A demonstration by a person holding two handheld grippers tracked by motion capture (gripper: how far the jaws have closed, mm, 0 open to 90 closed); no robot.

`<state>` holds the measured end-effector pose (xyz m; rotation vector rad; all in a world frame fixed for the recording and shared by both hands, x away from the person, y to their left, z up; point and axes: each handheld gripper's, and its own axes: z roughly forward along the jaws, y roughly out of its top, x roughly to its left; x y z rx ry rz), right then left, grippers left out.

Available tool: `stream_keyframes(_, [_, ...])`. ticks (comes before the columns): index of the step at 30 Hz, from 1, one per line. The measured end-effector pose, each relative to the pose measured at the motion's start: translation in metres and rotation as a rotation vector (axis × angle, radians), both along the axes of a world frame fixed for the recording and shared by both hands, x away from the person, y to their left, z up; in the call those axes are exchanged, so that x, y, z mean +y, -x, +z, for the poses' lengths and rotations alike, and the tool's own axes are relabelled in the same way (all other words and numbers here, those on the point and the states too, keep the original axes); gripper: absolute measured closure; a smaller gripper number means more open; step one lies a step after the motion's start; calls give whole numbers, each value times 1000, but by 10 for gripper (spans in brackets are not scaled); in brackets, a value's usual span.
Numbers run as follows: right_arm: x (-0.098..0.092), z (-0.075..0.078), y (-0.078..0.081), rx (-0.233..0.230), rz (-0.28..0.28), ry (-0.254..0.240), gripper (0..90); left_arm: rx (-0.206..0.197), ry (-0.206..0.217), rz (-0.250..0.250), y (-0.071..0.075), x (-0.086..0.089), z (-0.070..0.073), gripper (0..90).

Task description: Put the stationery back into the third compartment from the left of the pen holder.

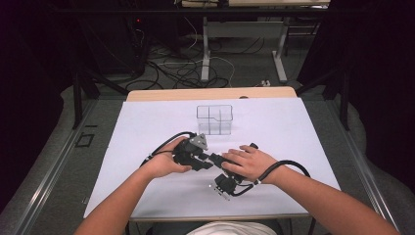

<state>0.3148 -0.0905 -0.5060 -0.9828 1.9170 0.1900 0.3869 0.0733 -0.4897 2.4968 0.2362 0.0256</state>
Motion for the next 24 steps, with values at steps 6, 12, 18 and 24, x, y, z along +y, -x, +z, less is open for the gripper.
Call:
stream_keyframes(6, [1, 0, 1, 4, -5, 13, 678, -1, -4, -18, -1, 0, -1, 679])
stream_keyframes(12, [1, -1, 0, 1, 0, 6, 678, -7, -4, -28, -1, 1, -1, 681])
stream_keyframes(18, [2, -1, 0, 9, -8, 7, 676, -6, -3, -32, -2, 1, -2, 684])
stream_keyframes(24, [1, 2, -3, 45, -50, -36, 629, -7, 8, 2, -3, 2, 0, 687])
